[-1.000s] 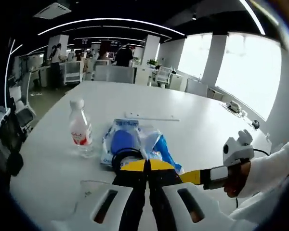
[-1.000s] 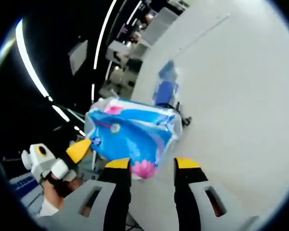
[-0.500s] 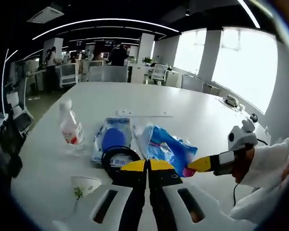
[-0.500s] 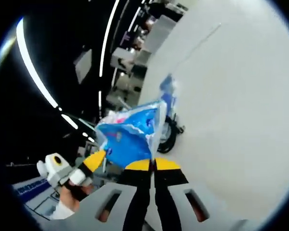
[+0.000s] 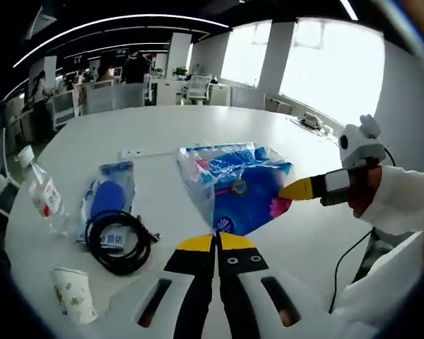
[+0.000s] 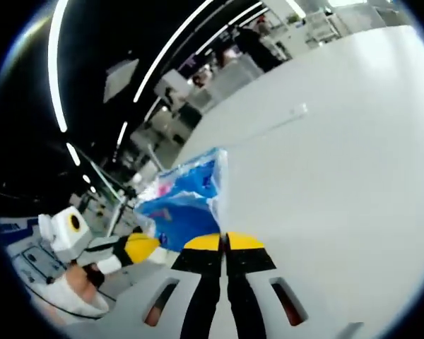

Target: Arrange the tabletop items into an orderly group along one side of the table until the central work area is clear of visible clutter.

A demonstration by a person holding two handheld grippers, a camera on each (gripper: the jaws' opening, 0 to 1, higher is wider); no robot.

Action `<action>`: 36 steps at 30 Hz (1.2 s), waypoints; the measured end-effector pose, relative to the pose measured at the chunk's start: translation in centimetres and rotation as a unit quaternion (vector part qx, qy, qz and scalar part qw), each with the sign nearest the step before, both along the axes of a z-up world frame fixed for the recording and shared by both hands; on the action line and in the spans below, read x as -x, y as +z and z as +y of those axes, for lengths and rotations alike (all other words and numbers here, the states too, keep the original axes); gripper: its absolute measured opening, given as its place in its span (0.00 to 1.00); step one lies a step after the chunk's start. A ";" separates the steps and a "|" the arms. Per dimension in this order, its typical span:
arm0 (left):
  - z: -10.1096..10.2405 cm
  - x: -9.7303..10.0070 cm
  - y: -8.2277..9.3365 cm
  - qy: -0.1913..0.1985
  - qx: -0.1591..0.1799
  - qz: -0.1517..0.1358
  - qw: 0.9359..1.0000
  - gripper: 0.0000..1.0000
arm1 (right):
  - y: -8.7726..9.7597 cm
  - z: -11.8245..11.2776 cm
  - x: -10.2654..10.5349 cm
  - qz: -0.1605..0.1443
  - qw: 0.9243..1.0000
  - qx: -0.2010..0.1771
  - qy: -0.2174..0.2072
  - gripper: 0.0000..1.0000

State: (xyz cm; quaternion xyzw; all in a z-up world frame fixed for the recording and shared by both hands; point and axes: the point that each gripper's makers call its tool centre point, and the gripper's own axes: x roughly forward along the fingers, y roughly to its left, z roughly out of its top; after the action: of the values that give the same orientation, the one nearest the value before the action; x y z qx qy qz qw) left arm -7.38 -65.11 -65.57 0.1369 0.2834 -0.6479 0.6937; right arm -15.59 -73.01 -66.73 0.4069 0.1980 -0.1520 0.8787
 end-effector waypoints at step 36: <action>-10.5 6.1 -5.7 -0.119 -0.086 0.034 0.989 0.00 | -3.0 -10.4 5.3 0.113 0.991 0.073 -0.010 0.00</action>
State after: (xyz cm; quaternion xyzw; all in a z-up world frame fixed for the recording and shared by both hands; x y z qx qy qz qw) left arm -13.44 -75.60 -71.22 0.2071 0.3428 -0.7035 0.5871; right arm -20.89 -83.38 -69.77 0.3238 0.2805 -0.2193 0.8766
